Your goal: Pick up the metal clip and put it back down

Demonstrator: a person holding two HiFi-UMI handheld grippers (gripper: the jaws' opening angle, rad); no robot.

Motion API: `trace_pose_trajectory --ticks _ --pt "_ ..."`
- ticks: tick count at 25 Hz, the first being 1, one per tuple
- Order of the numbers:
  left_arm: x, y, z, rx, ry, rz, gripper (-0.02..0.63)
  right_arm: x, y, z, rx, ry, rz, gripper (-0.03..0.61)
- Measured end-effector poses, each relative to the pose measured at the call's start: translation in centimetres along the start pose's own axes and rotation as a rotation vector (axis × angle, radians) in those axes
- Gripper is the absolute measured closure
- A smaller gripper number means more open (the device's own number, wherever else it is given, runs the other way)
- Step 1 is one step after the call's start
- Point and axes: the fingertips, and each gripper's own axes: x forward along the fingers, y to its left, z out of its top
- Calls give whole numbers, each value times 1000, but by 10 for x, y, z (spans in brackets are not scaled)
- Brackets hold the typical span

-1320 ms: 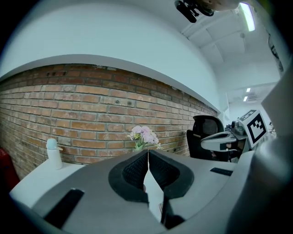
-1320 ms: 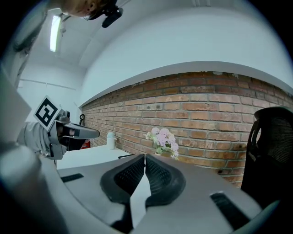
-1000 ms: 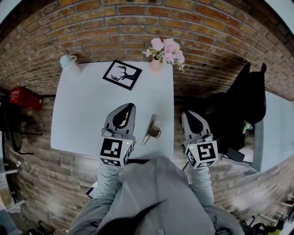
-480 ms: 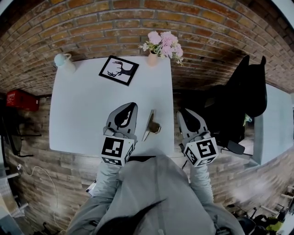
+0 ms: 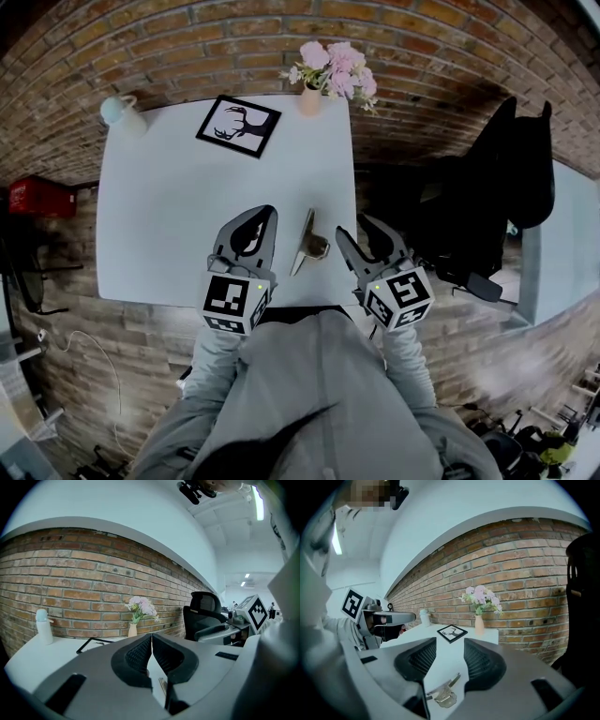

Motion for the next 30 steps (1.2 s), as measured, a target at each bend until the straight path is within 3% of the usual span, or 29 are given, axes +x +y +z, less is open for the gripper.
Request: trace_pose_trajectory --ticks 16,30 --pt "6 -5 -49 -32 95 -46 583 28 16 -80 90 149 17 330" --pt "13 3 -90 -63 169 -48 584 55 18 -161 189 289 8 328"
